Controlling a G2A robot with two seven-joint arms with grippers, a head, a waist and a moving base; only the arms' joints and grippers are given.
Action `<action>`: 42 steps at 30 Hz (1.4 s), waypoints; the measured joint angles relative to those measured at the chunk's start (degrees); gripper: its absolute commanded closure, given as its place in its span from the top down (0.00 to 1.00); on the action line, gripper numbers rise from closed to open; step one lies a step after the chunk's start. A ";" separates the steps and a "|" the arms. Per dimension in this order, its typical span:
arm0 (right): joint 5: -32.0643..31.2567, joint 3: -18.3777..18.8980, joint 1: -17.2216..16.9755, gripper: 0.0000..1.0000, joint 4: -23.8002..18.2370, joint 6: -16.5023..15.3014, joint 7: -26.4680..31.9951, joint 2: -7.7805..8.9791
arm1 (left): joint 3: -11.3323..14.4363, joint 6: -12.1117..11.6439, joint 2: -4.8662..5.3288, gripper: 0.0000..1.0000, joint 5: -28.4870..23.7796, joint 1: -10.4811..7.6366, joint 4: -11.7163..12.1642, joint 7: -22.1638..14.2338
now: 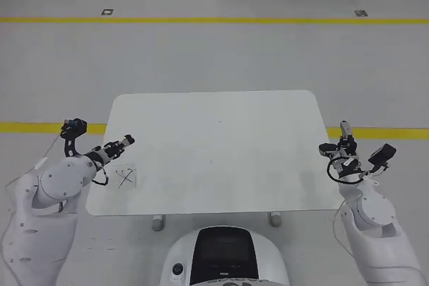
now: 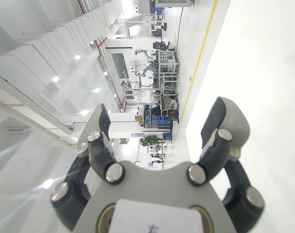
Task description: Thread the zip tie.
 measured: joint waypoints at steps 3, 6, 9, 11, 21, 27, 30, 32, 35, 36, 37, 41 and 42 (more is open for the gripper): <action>0.00 0.00 0.00 1.00 0.00 0.00 0.00 0.00 | -0.07 -0.13 -0.05 1.00 -2.04 0.02 0.15 0.26; 0.00 0.00 0.00 1.00 0.00 0.00 0.00 0.00 | -0.07 -0.13 -0.05 1.00 -2.12 0.04 0.13 0.27; 0.00 0.00 0.00 1.00 0.00 0.00 0.00 0.00 | -0.07 -0.13 -0.05 1.00 -2.09 0.04 0.12 0.26; 0.00 0.00 0.00 1.00 0.00 0.00 0.00 0.00 | 0.01 -0.19 -0.01 1.00 -2.01 0.07 0.03 0.19; 0.00 0.00 0.00 1.00 0.00 0.00 0.00 0.00 | 6.12 -0.10 0.69 1.00 8.05 -4.32 4.09 -9.78; 0.00 0.00 0.00 1.00 0.00 0.00 0.00 0.00 | 6.07 -0.13 0.68 1.00 7.97 -4.26 4.00 -9.69; 0.00 0.00 0.00 1.00 0.00 0.00 0.00 0.00 | 6.07 -0.13 0.68 1.00 7.97 -4.26 4.00 -9.69; 0.00 0.00 0.00 1.00 0.00 0.00 0.00 0.00 | 6.09 -0.19 0.70 1.00 8.06 -4.24 4.12 -9.75; 0.00 0.00 0.00 1.00 0.00 0.00 0.00 0.00 | 6.44 -0.16 0.97 1.00 12.18 -4.75 6.55 -11.80; 0.00 0.00 0.00 1.00 0.00 0.00 0.00 0.00 | 6.53 -0.13 0.99 1.00 13.99 -5.14 7.54 -13.11; 0.00 0.00 0.00 1.00 0.00 0.00 0.00 0.00 | 6.24 -0.13 0.90 1.00 16.44 -5.86 9.14 -15.14; 0.00 0.00 0.00 1.00 0.00 0.00 0.00 0.00 | 5.21 -0.12 0.58 1.00 24.35 -7.19 11.45 -17.63; 0.00 0.00 0.00 1.00 0.00 0.00 0.00 0.00 | 5.23 -0.12 0.59 1.00 23.96 -7.16 11.39 -17.54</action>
